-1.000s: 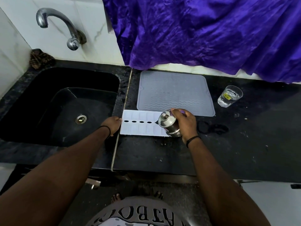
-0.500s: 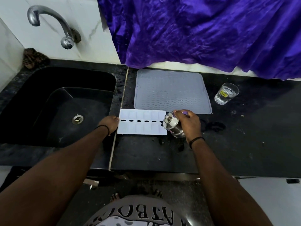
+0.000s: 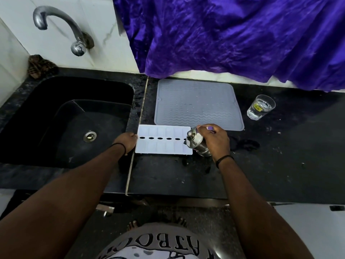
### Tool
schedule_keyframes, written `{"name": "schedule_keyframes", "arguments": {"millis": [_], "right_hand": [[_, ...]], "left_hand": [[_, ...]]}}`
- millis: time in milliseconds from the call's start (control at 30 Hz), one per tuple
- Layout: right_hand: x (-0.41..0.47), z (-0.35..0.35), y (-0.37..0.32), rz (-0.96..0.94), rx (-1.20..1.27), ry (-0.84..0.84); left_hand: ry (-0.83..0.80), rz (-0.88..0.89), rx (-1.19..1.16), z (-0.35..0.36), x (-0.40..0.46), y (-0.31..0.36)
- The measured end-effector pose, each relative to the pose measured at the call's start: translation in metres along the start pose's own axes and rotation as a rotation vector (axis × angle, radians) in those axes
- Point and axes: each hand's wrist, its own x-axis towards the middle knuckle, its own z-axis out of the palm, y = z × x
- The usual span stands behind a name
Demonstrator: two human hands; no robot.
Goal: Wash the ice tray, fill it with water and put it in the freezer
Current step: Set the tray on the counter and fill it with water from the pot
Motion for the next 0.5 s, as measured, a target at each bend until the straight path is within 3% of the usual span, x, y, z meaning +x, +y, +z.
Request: {"name": "schedule_keyframes", "arguments": {"millis": [500], "right_hand": [[-0.0004, 0.0016, -0.0025, -0.012, -0.018, -0.015]], "left_hand": [[-0.025, -0.005, -0.046, -0.0002, 0.0, -0.0011]]}}
